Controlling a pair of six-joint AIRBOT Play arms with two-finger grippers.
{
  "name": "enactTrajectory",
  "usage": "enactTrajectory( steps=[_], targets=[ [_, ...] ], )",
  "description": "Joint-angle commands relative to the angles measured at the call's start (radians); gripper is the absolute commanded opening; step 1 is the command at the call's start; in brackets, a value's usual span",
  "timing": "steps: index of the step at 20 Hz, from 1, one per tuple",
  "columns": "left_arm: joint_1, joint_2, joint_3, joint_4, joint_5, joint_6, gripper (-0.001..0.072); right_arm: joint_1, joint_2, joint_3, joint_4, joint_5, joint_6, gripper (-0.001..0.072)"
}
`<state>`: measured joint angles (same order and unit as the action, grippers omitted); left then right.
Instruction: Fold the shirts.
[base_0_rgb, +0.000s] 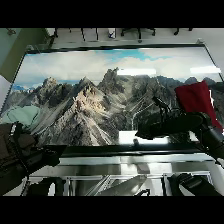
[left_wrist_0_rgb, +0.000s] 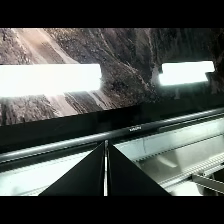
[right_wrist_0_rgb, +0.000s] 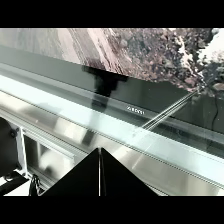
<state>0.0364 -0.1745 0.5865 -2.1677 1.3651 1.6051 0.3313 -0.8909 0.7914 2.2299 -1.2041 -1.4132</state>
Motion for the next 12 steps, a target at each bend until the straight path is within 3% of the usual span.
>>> enactTrajectory(
  steps=[1,4,6,9,10,11,12],
  targets=[
    [0.000,0.001,0.000,0.000,-0.002,0.000,0.0013,0.001,-0.001,0.000,0.000,0.000,0.000,0.0020],
    [0.000,0.001,0.000,0.001,-0.006,0.016,0.0013,0.001,-0.001,0.000,0.000,0.000,0.000,0.0020],
    [0.000,-0.035,0.009,0.035,-0.027,0.093,0.0013,0.001,-0.001,0.000,0.000,0.000,0.000,0.0020],
    [0.000,-0.232,0.133,0.369,-0.054,0.146,0.0014,0.001,-0.001,0.000,0.000,0.000,0.000,0.0020],
    [0.000,-0.311,0.187,0.496,-0.088,0.147,0.0015,0.000,-0.001,0.000,-0.019,0.000,-0.074,0.0020],
    [0.001,-0.399,0.244,0.608,-0.127,0.145,0.0260,0.000,-0.001,0.000,-0.035,0.000,-0.143,0.0020],
    [0.003,-0.484,0.299,0.685,-0.158,0.131,0.0703,0.000,-0.001,0.000,-0.034,0.000,-0.166,0.0020]
  ],
)
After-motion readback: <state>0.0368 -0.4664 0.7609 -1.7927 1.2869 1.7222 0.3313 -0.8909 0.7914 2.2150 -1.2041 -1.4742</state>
